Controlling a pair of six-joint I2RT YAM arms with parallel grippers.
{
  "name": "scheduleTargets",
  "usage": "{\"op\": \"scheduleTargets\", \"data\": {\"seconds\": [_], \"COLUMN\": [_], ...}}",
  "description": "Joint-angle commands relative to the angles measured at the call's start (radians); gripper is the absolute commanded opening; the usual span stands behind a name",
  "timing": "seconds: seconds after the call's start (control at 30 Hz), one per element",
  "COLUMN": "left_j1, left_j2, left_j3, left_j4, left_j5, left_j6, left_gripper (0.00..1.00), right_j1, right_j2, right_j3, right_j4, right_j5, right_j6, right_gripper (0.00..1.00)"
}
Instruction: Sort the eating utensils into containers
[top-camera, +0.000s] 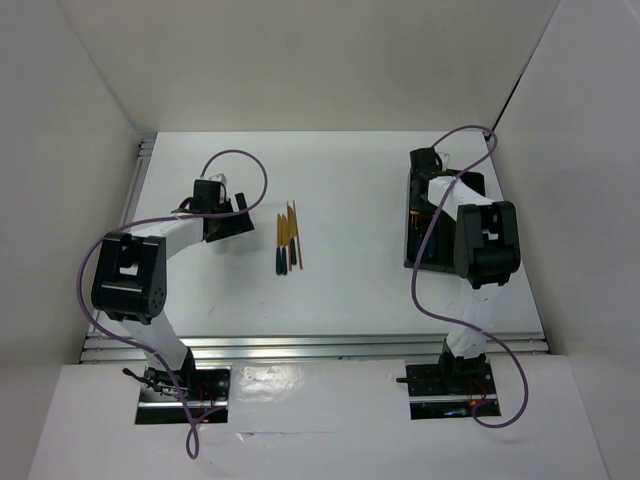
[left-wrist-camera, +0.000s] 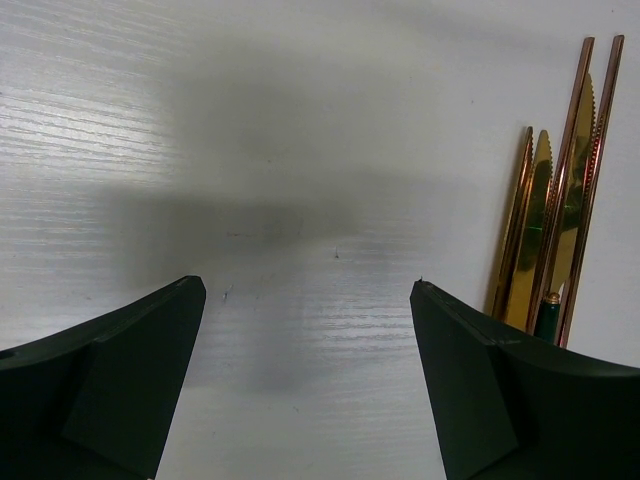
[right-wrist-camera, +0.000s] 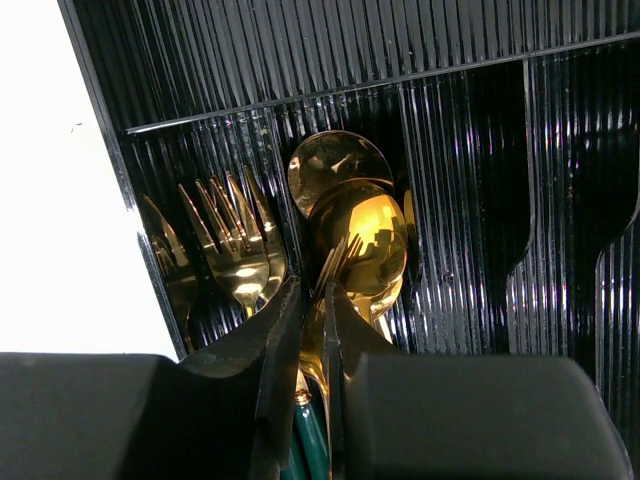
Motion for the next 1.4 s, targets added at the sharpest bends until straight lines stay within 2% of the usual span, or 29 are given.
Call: {"op": "scheduleTargets", "data": {"seconds": [0.0,0.33,0.6,0.77,0.9,0.93,1.03,1.17,1.37], "left_j1": [0.006,0.006,0.006,0.006,0.006,0.006,0.006,0.006,0.006], "left_j2": [0.014,0.014,0.014,0.004,0.004,0.004,0.004,0.004,0.004], "left_j3": [0.038,0.038,0.038,0.038,0.038,0.038,0.038,0.038,0.038], "left_j4": [0.012,0.012,0.012,0.012,0.012,0.012,0.012,0.012,0.012], "left_j5": [-0.006,0.004,0.004,-0.006,-0.006,-0.006,-0.006,-0.006,-0.006], "left_j6": [0.001,0.001,0.001,0.001,0.001,0.001,0.001,0.001,0.001], "left_gripper": [0.99,0.99,0.99,0.99,0.99,0.99,0.99,0.99,0.99], "right_j1": [-0.004,-0.004,-0.004,-0.004,-0.004,-0.004,-0.004,-0.004,0.080], "right_j2": [-0.026,-0.126,-0.161,-0.108,-0.074,-0.065,-0.080,-0.126,-0.250], "right_j3": [0.036,0.018,-0.008,0.003,0.027,0.036,0.036,0.027,-0.028], "right_j4": [-0.026,-0.036,0.010,0.029,0.019,0.019,0.010,0.021,0.090], "right_j5": [-0.006,-0.017,-0.079,-0.101,-0.090,-0.081,-0.081,-0.098,-0.260], "right_j6": [0.009,0.009,-0.002,-0.002,-0.002,-0.002,-0.002,-0.012,-0.023], "right_gripper": [0.17,0.06,0.06,0.06,0.19,0.28,0.38,0.41,0.42]}}
